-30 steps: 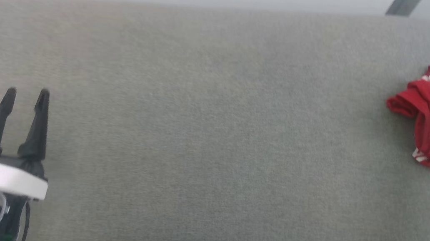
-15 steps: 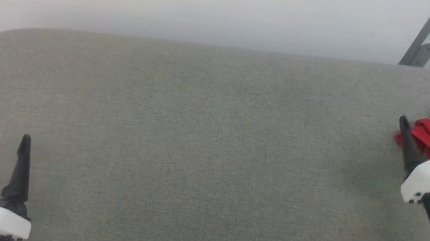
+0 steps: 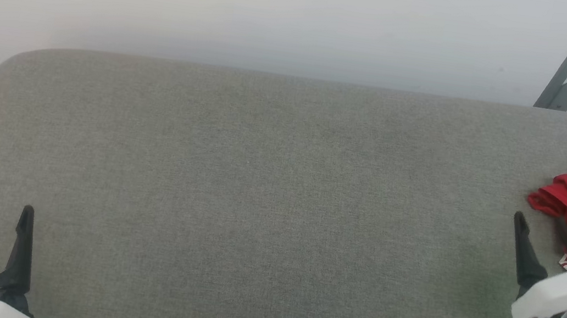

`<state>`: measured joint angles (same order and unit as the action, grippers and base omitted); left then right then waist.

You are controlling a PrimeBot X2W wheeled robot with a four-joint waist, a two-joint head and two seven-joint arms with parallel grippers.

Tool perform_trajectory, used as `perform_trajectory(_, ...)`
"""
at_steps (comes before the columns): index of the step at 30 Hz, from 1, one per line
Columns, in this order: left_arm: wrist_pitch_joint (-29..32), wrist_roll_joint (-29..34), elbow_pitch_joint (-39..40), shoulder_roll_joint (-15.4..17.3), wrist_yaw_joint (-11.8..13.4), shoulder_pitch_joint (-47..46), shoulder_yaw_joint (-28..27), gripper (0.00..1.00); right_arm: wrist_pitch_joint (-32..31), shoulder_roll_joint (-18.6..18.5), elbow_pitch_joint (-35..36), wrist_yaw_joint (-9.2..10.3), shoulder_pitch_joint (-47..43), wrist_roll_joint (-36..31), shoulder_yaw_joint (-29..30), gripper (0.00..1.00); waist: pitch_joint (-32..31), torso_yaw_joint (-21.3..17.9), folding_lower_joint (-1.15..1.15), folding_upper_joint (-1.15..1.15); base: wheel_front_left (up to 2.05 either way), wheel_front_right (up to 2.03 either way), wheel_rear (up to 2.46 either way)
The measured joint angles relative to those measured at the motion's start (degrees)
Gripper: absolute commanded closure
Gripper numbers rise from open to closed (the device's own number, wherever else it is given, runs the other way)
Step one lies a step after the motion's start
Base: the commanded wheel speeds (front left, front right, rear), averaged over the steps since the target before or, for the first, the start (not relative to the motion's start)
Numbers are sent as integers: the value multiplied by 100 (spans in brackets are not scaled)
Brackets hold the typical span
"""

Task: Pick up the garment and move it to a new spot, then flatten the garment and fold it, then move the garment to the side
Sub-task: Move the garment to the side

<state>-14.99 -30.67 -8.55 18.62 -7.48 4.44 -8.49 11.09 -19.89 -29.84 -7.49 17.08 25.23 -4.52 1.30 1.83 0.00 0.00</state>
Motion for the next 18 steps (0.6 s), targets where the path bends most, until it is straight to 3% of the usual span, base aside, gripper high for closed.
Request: perform_trajectory(18,0,-18,27,-74,0,231,-115,0,-63,654,903,1,-1112,-218,689,0,-22,-15,0,0,0,0,0)
